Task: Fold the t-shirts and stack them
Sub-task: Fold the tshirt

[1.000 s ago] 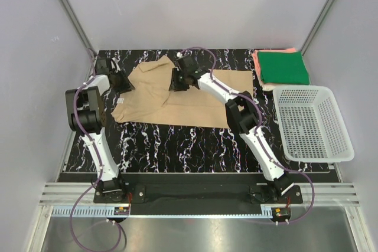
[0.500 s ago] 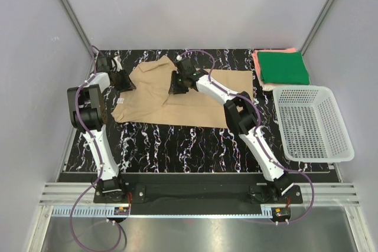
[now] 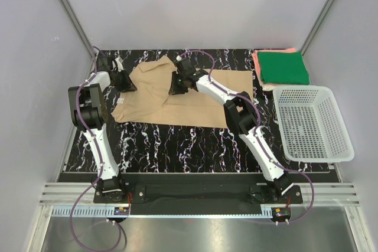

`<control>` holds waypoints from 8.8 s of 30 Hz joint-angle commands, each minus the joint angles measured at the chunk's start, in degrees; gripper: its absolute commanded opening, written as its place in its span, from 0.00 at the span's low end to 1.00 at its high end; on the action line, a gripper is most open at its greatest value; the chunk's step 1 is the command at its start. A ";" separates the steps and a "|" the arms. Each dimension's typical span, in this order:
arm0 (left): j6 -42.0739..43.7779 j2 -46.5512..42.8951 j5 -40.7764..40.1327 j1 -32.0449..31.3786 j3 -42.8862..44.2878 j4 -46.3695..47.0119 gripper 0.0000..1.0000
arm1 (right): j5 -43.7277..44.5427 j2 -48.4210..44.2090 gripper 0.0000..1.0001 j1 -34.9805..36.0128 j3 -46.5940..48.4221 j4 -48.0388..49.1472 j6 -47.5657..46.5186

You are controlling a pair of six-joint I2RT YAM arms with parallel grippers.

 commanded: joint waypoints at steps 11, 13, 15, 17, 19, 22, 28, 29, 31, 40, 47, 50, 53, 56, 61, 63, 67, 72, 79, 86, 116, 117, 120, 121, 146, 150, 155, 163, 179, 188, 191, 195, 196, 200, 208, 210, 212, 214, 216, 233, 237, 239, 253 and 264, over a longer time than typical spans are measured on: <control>2.42 2.30 4.98 -0.20 5.33 -0.91 0.13 | -2.66 -1.61 0.31 0.65 1.75 1.75 -1.21; 2.33 2.83 5.68 -0.20 5.77 -1.00 0.10 | -2.83 -1.43 0.31 0.65 1.93 1.75 -0.16; 2.41 3.09 6.29 -0.20 5.86 -1.00 0.03 | -2.66 -1.43 0.31 0.65 1.67 1.84 0.63; 2.59 3.10 6.39 -0.11 5.86 -1.26 0.00 | -2.48 -0.73 0.31 0.65 2.10 2.10 1.08; 2.68 3.18 6.56 -0.11 6.12 -1.43 0.00 | -3.01 0.06 0.31 0.56 3.07 2.28 1.25; 2.50 3.18 6.39 0.06 6.47 -1.87 0.00 | -3.01 1.38 0.32 0.65 4.56 2.19 1.96; 1.45 4.23 6.65 0.24 8.32 -2.84 0.00 | -2.48 1.82 0.26 0.56 4.48 2.19 1.96; 1.36 4.41 7.87 0.41 8.41 -2.93 0.00 | -2.40 1.82 0.27 0.56 4.65 2.28 1.96; 1.54 4.76 9.02 0.50 8.76 -2.93 0.00 | -2.31 1.82 0.28 0.56 4.65 2.01 2.04; 1.71 5.29 9.90 0.50 7.27 -2.23 0.00 | 0.77 0.59 0.33 0.65 2.98 1.57 3.10; 1.45 5.64 10.87 0.24 7.71 -1.70 0.00 | 1.03 1.91 0.30 0.65 4.21 0.96 3.89; 1.62 5.47 11.74 0.24 8.06 -1.61 0.00 | 1.29 2.00 0.14 0.65 4.57 0.87 4.15; 1.98 4.68 11.05 0.24 8.50 -1.52 0.00 | 1.03 2.00 0.00 0.65 5.09 0.87 3.80; 2.76 3.71 11.13 0.06 8.58 -1.08 0.00 | 1.12 1.12 0.00 0.65 5.01 0.87 3.45; 4.34 2.83 13.06 -0.64 8.85 0.32 0.00 | 4.63 -2.39 0.00 0.65 2.63 0.96 2.49; 4.96 2.39 12.89 -1.34 8.94 0.58 0.00 | 5.07 -3.10 0.00 0.56 2.54 0.96 2.49; 5.58 1.08 10.96 -2.40 7.45 2.16 0.00 | 4.46 -4.24 0.00 0.65 2.02 1.57 2.05; 4.88 0.55 9.20 -2.66 7.36 3.40 0.00 | 5.08 -4.94 0.00 0.65 1.40 1.92 1.61; 4.53 0.46 7.97 -2.84 7.09 4.01 0.00 | 5.34 -5.39 0.00 0.73 0.61 2.89 1.16; 4.61 0.37 7.09 -2.75 5.51 4.10 0.00 | 3.93 -3.54 0.30 1.26 1.05 2.63 6.35; 4.97 -0.33 5.77 -2.75 4.63 4.54 0.00 | 9.99 1.39 0.00 2.49 9.75 -2.20 0.64; 4.88 -0.59 5.34 -2.84 4.54 4.54 0.00 | 10.00 -0.01 0.00 2.49 9.05 -1.94 0.03; 4.70 -1.74 5.16 -2.75 4.19 4.63 0.00 | 12.63 -2.56 0.00 2.40 7.65 -2.03 -0.41; 4.70 -2.00 4.72 -2.75 4.10 4.72 0.00 | 12.98 -3.10 0.00 2.49 7.29 -2.03 -0.59; 5.76 4.94 3.40 -2.66 13.86 3.40 0.00 | 20.90 -6.09 0.00 2.40 -1.15 0.43 -0.68; 6.11 5.47 -0.09 -2.66 17.45 -0.28 0.17 | 18.36 -6.44 0.15 2.40 -1.06 0.26 -1.11; 5.33 -4.88 -11.08 -2.75 13.87 -3.90 0.28 | 21.76 -14.84 0.28 2.32 -7.09 -0.27 -0.68; 1.45 -26.06 -14.71 -2.05 -11.61 -5.47 0.26 | 19.93 -31.48 0.24 2.32 -31.36 0.95 4.42; 5.05 -28.64 -9.87 2.35 -23.94 -6.44 0.49 | 14.31 -41.68 0.29 -0.14 -52.73 5.88 5.56; 7.69 -29.52 -24.20 1.73 -24.38 -7.76 0.45 | 14.04 -45.11 0.29 -2.96 -62.75 9.13 5.56; 7.60 -28.28 -23.50 1.73 -23.93 -8.03 0.38 | 14.57 -46.43 0.29 -3.05 -65.48 9.57 6.44; 6.46 -27.76 -29.46 1.65 -22.36 -9.69 0.35 | 14.04 -46.87 0.29 -3.05 -65.57 9.84 6.88; 6.46 -27.75 -31.56 1.73 -22.09 -9.96 0.37 | 14.21 -46.78 0.29 -3.05 -65.48 9.84 6.79; 6.72 -29.77 -28.18 1.65 -21.21 -9.35 0.34 | 15.09 -46.69 0.29 -2.96 -65.92 9.84 6.26; 11.81 -26.28 -11.99 0.24 -18.58 -11.00 0.41 | 12.90 -47.75 0.29 -3.05 -65.66 10.36 7.06; 11.91 -25.47 -11.72 0.24 -17.70 -11.19 0.41 | 12.72 -48.01 0.30 -3.05 -65.48 10.45 7.06; 12.00 -24.07 -12.51 0.33 -16.56 -11.19 0.41 | 12.64 -48.01 0.30 -3.05 -65.31 10.45 6.62; 12.08 -22.58 -12.77 0.24 -15.76 -11.54 0.40 | 12.20 -47.92 0.30 -3.05 -65.05 10.63 6.27; 12.08 -22.04 -12.86 0.24 -15.32 -11.72 0.40 | 12.02 -47.92 0.31 -3.05 -64.87 10.54 6.18; 13.23 -16.07 -28.68 -0.82 -14.80 -11.28 0.00 | 12.19 -46.78 0.27 -5.77 -71.88 13.34 5.91; 11.91 -14.48 -30.78 -0.82 -14.70 -11.28 0.00 | 13.51 -47.05 0.27 -5.86 -73.04 13.70 5.56; 11.91 -13.87 -32.02 -0.90 -14.27 -11.28 0.00 | 13.69 -47.22 0.27 -5.95 -73.83 13.70 5.74; 8.93 -24.32 -36.41 -0.64 -9.70 -12.42 0.00 | 14.66 -51.88 0.27 -5.86 -74.62 12.56 5.82; 1.37 -28.64 -21.49 -7.76 -17.16 -8.56 0.02 | 13.69 -52.67 0.27 -5.86 -75.59 12.74 7.76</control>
